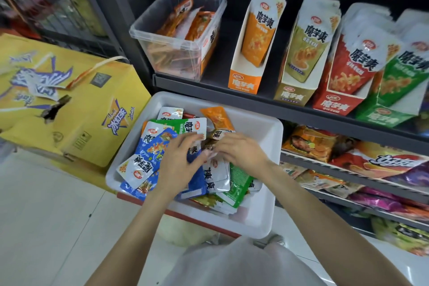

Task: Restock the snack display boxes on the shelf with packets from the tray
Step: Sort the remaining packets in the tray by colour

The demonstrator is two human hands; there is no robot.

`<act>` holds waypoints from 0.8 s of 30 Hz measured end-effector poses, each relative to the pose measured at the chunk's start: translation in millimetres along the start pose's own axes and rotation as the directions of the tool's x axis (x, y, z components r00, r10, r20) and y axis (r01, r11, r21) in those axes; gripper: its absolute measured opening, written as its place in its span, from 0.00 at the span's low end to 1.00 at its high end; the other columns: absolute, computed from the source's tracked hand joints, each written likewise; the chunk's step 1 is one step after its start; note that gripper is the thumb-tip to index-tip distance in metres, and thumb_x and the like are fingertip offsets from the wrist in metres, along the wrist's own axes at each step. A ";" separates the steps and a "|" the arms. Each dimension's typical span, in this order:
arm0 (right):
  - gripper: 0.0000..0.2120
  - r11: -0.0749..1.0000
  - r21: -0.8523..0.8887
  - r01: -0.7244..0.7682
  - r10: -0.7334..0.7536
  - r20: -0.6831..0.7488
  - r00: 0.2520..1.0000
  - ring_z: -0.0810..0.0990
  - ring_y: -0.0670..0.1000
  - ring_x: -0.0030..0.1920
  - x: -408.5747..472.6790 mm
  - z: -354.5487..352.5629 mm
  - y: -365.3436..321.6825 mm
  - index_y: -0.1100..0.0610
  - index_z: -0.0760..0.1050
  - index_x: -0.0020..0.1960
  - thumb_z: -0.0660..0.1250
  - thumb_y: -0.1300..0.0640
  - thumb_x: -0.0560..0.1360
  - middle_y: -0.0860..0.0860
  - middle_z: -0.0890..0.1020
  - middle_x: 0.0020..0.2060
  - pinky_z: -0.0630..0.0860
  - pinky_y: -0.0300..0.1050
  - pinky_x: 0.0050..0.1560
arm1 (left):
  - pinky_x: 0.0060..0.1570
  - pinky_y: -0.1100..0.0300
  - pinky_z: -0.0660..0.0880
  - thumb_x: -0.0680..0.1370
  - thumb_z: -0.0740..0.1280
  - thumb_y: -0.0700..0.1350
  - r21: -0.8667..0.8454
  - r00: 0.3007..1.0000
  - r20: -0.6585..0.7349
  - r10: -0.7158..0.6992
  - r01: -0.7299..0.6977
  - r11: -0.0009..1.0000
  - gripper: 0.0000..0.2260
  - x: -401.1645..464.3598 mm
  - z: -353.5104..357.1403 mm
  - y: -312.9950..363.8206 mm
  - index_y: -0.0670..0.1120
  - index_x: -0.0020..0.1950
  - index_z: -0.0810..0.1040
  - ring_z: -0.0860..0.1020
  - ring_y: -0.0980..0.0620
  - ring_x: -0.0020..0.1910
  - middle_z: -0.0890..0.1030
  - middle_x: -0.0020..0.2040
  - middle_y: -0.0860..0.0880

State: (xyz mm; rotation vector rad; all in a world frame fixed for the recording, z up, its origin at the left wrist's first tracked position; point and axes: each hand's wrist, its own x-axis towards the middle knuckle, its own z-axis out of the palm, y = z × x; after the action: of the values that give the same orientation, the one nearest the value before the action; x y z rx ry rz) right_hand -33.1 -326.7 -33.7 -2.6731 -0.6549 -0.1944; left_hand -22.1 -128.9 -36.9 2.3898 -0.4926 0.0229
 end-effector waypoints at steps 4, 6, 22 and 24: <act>0.06 0.824 0.365 -0.434 0.529 -0.223 0.819 0.82 0.51 0.32 -17.9 -52.3 3.5 0.60 0.78 0.46 0.66 0.58 0.78 0.50 0.83 0.36 0.75 0.41 0.34 | 0.58 0.65 0.71 0.77 0.66 0.48 -0.442 0.950 -0.268 -0.161 0.027 0.897 0.13 1.1 -15.4 36.3 0.52 0.62 0.74 0.74 0.59 0.58 0.77 0.58 0.59; 0.07 0.630 0.593 -0.502 0.720 -0.203 0.663 0.81 0.46 0.29 -23.8 -76.6 2.3 0.62 0.76 0.45 0.66 0.58 0.78 0.52 0.83 0.34 0.77 0.41 0.33 | 0.59 0.65 0.70 0.75 0.66 0.53 -0.516 0.962 -0.225 -0.155 0.017 0.856 0.16 4.3 -18.0 57.0 0.55 0.62 0.73 0.74 0.59 0.59 0.77 0.59 0.58; 0.18 0.589 0.682 -0.435 0.760 -0.284 0.584 0.79 0.40 0.44 -54.3 -139.5 -2.1 0.46 0.71 0.59 0.72 0.52 0.72 0.41 0.78 0.49 0.76 0.35 0.43 | 0.42 0.70 0.75 0.75 0.70 0.41 -0.455 0.988 0.147 0.054 0.019 0.890 0.13 37.9 -6.5 130.2 0.60 0.51 0.74 0.79 0.68 0.43 0.80 0.43 0.65; 0.18 0.645 0.605 -0.467 0.704 -0.234 0.670 0.79 0.38 0.46 -55.4 -151.3 6.7 0.44 0.71 0.58 0.73 0.52 0.72 0.41 0.78 0.52 0.76 0.33 0.44 | 0.47 0.61 0.78 0.75 0.70 0.42 -0.488 0.976 0.191 0.108 -0.001 0.873 0.13 46.1 -7.7 133.1 0.60 0.52 0.75 0.80 0.63 0.46 0.81 0.46 0.62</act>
State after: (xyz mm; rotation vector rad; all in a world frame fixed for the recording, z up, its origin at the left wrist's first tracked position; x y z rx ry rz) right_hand -85.3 -414.9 90.8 -2.0598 0.3387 -0.3828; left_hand -25.7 -231.9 59.5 1.8870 -0.5874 -0.3027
